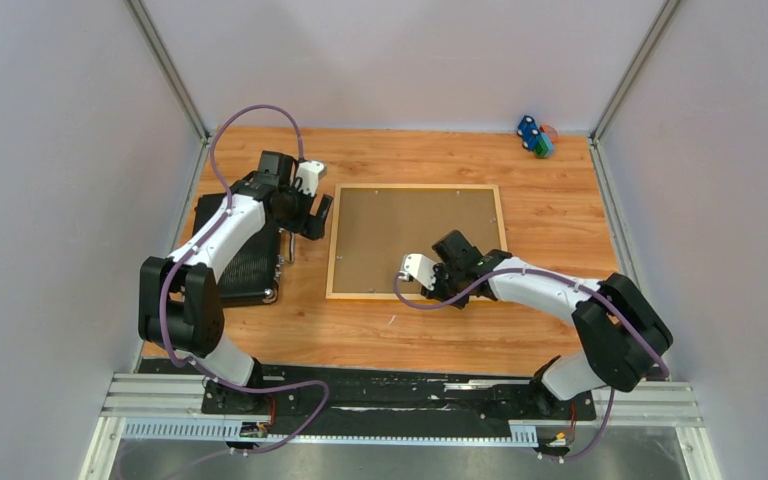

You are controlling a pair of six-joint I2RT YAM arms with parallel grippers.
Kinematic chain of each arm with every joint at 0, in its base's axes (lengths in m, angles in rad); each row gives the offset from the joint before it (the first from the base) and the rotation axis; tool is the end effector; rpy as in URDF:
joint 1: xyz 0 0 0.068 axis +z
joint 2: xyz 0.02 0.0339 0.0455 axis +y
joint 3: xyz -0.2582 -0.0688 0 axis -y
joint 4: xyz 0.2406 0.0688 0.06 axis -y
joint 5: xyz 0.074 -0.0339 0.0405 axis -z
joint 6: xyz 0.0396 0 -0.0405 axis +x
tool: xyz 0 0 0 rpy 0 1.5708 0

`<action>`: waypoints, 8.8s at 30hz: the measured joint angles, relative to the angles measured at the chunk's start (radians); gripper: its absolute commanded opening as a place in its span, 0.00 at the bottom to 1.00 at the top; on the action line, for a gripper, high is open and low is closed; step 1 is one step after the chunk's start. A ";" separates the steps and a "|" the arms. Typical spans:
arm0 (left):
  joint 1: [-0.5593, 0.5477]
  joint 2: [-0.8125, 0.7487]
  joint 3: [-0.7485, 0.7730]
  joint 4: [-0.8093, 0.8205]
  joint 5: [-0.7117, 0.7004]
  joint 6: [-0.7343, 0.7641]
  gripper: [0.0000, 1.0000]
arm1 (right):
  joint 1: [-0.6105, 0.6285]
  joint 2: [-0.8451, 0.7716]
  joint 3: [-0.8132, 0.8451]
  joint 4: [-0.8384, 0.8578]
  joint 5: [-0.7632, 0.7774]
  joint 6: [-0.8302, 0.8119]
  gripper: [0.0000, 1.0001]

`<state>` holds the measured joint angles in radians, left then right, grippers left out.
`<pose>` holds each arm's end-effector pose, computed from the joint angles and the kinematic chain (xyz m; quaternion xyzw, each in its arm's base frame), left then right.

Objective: Put the photo into the frame
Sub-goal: Turn over the photo frame at the center of the board.

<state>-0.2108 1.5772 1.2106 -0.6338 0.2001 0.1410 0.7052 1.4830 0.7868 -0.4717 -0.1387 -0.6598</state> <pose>0.3198 -0.0765 0.2465 0.1948 0.9352 -0.1056 0.2764 0.1981 0.1758 0.1583 -0.6273 0.7497 0.0724 0.1980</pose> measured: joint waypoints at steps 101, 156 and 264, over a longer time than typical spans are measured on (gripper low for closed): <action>-0.621 -0.060 -0.069 0.417 -0.172 0.852 0.50 | -0.346 0.281 1.001 -0.797 -0.562 0.056 0.00; -0.669 -0.009 0.399 -0.064 -0.401 0.417 0.00 | -0.547 -0.204 0.747 -0.309 -0.365 0.467 1.00; 0.170 0.236 -0.131 0.735 0.679 -0.905 0.03 | -0.694 -0.388 0.251 -0.006 -0.452 0.745 1.00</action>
<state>-0.0410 1.8133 1.0798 0.1013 0.8787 -0.7643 0.0116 1.0950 1.0382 -0.4782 -0.5907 0.0849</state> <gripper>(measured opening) 0.337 0.998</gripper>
